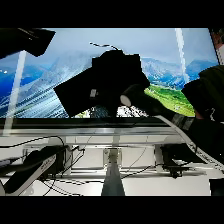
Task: Fold the clothes and pants, and hang the long-sleeved shirts on hangers.
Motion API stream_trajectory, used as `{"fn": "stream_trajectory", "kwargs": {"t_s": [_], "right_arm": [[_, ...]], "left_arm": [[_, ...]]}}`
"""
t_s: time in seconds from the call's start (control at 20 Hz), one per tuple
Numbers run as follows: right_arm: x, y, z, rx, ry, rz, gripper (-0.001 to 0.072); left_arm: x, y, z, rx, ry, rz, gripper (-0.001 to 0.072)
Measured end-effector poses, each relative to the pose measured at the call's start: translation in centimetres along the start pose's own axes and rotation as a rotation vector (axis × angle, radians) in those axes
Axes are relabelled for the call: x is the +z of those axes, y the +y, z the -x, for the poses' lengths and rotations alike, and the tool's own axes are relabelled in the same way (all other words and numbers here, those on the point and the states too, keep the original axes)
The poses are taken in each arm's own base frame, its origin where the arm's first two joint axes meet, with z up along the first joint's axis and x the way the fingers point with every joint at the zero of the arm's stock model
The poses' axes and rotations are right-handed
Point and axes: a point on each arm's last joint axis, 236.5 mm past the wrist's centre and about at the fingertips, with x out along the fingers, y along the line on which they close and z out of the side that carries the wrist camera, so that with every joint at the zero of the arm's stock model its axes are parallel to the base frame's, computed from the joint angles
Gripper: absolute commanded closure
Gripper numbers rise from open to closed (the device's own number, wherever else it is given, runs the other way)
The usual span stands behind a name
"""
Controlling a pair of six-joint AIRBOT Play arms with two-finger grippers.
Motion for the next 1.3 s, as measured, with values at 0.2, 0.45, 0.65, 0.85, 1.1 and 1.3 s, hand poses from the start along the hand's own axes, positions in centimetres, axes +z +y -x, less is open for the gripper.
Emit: {"fn": "stream_trajectory", "kwargs": {"t_s": [0.2,0.45,0.65,0.85,1.1,1.3], "right_arm": [[2.7,0.9,-2.9,-0.061,-0.074,0.126,0.0376],[2.6,0.8,-5.4,-0.085,-0.079,0.191,0.0373],[2.3,0.3,-6.3,-0.103,-0.07,0.242,0.0373],[1.9,-0.9,-6.5,-0.131,-0.063,0.269,0.0361],[1.4,-3.3,-6.3,-0.179,-0.071,0.259,0.0368],[1.1,-4.2,-6.5,-0.195,-0.07,0.255,0.0692]], "left_arm": [[-0.4,0.1,0.1,0.0,0.014,0.004,0.0222],[-0.5,0.1,0.1,0.0,0.018,0.007,0.0222],[-0.5,0.1,0.1,-0.001,0.019,0.007,0.0222],[-0.5,0.1,0.1,-0.001,0.02,0.006,0.0222],[-0.5,0.1,0.1,-0.001,0.02,0.006,0.0222],[-0.5,0.1,0.1,-0.001,0.021,0.007,0.0268]]}}
